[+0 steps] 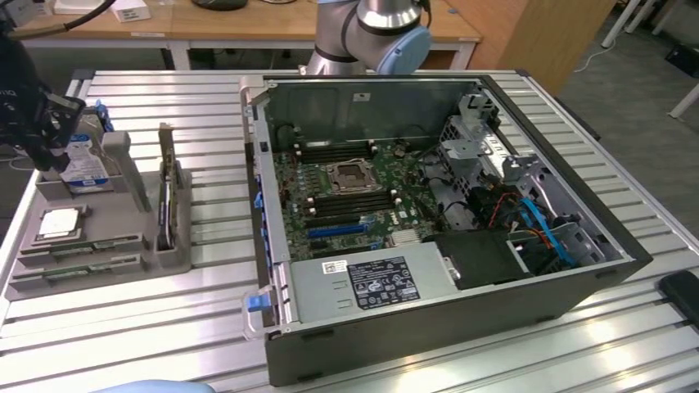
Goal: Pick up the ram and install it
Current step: 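Pick up the ram and move it above insertion slot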
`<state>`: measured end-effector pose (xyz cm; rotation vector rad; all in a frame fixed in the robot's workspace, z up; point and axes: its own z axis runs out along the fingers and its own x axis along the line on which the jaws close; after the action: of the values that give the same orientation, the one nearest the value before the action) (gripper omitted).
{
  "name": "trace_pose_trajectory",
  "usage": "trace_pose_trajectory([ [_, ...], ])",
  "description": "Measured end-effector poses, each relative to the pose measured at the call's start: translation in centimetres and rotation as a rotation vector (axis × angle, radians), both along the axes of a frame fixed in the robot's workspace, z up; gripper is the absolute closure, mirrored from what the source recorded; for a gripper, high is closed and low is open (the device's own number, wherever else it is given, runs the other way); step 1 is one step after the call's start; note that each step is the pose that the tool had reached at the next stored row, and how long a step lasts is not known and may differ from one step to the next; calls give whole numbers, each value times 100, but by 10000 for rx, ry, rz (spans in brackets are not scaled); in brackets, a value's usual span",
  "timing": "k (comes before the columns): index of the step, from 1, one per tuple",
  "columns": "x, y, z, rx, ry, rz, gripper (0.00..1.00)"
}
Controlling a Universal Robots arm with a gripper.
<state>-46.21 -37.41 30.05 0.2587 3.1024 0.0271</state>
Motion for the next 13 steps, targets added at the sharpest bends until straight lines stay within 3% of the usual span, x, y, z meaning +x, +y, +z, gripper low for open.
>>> trace_pose_trajectory([
  [13,0,-148,-151,0,0,32,76],
])
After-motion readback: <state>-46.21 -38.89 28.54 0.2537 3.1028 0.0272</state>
